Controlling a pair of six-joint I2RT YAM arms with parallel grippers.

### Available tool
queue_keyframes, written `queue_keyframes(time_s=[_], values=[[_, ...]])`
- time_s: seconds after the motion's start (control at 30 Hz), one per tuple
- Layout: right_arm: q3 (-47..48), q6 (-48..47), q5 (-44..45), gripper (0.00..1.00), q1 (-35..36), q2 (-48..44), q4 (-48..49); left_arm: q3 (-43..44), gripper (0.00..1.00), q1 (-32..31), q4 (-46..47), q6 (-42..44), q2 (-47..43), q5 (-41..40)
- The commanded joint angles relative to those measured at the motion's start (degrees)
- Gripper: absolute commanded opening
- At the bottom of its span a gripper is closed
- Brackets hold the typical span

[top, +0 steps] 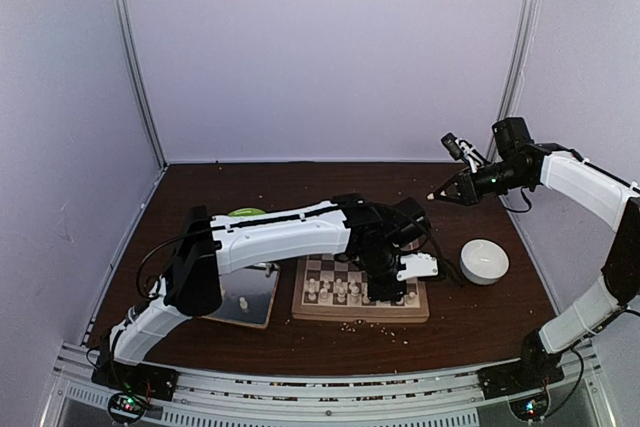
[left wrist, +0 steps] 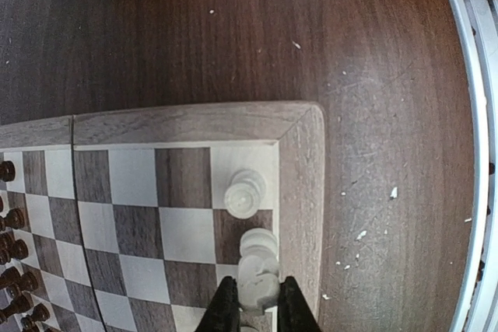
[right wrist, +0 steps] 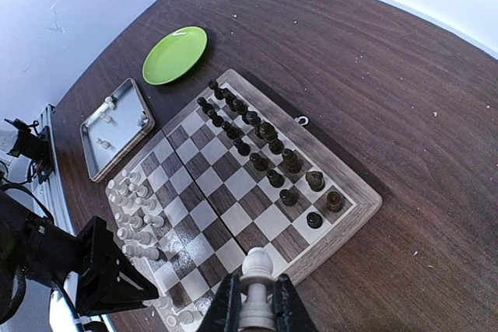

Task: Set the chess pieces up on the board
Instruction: Place the knight at g1.

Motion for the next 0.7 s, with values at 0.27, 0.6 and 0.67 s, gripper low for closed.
queue_keyframes(time_s=[0.27, 0.6, 0.67], values=[[-0.2, -0.9, -1.7, 0.11, -0.4, 0.0, -0.3, 2.1, 0.06, -0.2, 1.6, -0.9, 1.5, -0.2], [-0.2, -1.0, -2.1, 0.11, -0.7, 0.2, -0.5, 2.3, 0.08, -0.2, 1.6, -1.2, 1.8, -0.4], [-0.2, -1.1, -2.1, 0.11, -0.7, 0.4, -0.6, 2.2, 0.08, -0.2, 1.6, -1.3, 1.9, -0.5]])
